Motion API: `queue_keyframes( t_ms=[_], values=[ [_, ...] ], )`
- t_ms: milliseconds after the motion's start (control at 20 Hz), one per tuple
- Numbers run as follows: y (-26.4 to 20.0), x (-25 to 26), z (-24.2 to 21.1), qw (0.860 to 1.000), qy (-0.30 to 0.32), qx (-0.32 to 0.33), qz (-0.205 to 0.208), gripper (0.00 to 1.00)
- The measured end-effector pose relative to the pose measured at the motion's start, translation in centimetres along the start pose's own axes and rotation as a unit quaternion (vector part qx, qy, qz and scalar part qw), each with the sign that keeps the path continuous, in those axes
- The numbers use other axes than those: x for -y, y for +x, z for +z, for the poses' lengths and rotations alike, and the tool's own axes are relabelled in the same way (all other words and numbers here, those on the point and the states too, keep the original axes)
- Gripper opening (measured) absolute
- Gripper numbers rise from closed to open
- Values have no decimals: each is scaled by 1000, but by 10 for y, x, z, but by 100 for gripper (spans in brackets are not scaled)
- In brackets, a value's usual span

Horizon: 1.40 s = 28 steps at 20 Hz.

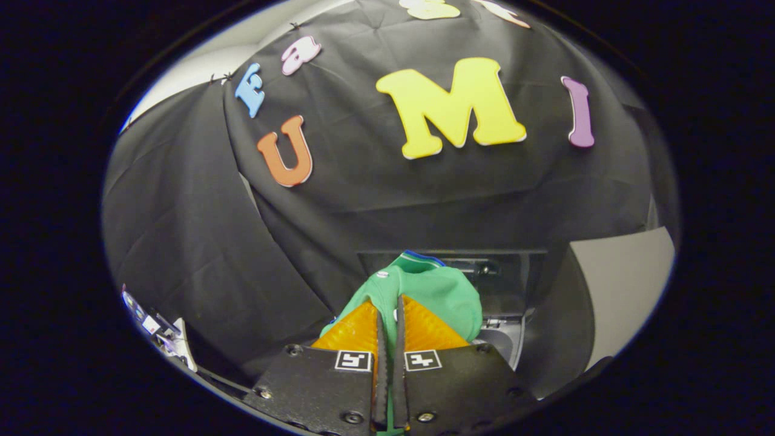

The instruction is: Put the clothes into the washing machine and then close the washing machine lid.

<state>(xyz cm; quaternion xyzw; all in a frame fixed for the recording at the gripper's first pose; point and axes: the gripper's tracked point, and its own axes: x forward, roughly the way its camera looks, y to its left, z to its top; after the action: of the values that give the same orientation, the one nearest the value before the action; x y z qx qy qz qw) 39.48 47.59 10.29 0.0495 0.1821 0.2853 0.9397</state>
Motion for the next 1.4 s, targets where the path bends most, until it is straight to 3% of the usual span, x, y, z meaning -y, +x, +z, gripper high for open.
queue_keyframes(
  t_ms=[650,1050,1400],
  values=[
    [122,63,-120,988,36,-137,-68,7],
    [132,83,-201,966,48,-232,-108,7],
    [134,88,-205,957,57,-253,-128,10]
  ],
)
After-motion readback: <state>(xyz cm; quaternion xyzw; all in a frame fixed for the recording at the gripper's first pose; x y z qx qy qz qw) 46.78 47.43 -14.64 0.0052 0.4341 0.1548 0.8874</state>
